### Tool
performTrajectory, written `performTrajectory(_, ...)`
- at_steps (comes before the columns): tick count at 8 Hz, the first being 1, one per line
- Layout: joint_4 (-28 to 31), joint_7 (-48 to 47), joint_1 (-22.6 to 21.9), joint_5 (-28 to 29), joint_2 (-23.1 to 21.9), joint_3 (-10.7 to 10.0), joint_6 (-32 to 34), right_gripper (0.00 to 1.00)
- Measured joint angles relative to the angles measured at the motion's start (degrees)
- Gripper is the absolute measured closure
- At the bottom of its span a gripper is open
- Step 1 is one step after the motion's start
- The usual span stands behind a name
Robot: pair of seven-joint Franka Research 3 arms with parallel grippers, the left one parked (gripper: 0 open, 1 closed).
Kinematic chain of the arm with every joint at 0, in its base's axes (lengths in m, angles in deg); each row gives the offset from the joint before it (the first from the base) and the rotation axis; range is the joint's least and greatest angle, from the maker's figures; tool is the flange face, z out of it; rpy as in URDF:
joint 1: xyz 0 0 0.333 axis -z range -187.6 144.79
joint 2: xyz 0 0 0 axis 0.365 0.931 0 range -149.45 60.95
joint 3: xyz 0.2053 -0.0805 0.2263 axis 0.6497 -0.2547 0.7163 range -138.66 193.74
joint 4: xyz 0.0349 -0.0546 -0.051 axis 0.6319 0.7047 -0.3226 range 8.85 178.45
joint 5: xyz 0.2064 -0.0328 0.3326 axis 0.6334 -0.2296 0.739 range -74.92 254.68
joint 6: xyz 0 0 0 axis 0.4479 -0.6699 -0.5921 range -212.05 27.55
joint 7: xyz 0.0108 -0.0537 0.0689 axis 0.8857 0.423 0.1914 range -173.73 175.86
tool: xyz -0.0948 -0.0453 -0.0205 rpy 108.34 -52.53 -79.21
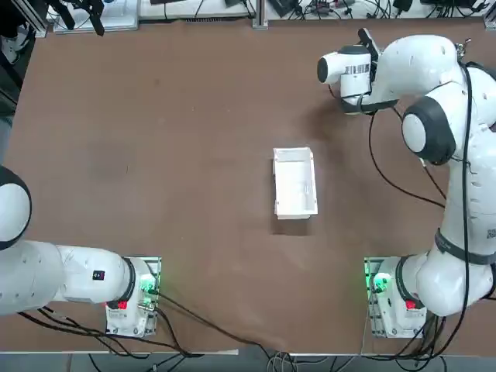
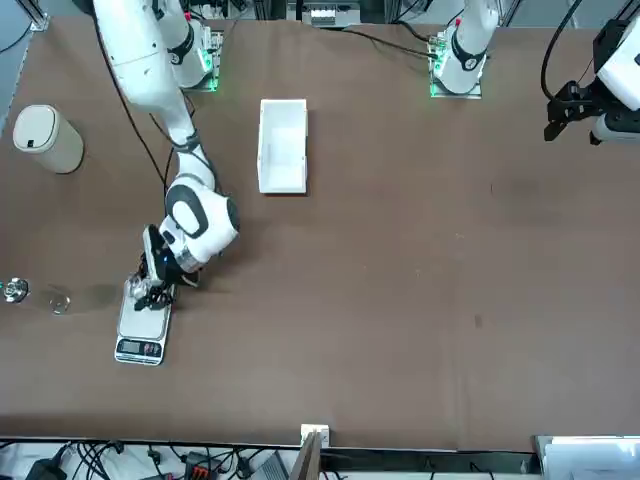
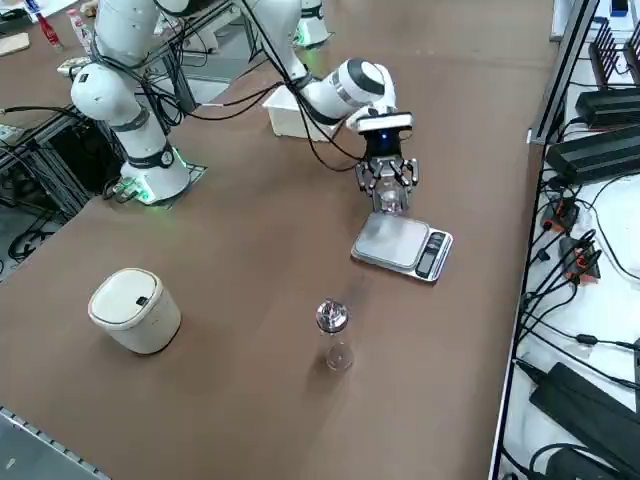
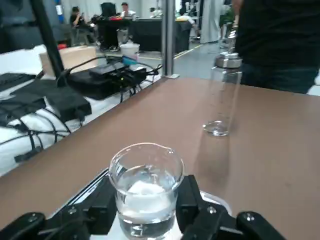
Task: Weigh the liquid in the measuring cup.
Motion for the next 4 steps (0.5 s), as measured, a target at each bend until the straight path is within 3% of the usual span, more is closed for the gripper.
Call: performTrajectory(4, -4.6, 2.4, 2.4, -2.4, 5.3, 0.0, -3.3, 0.38)
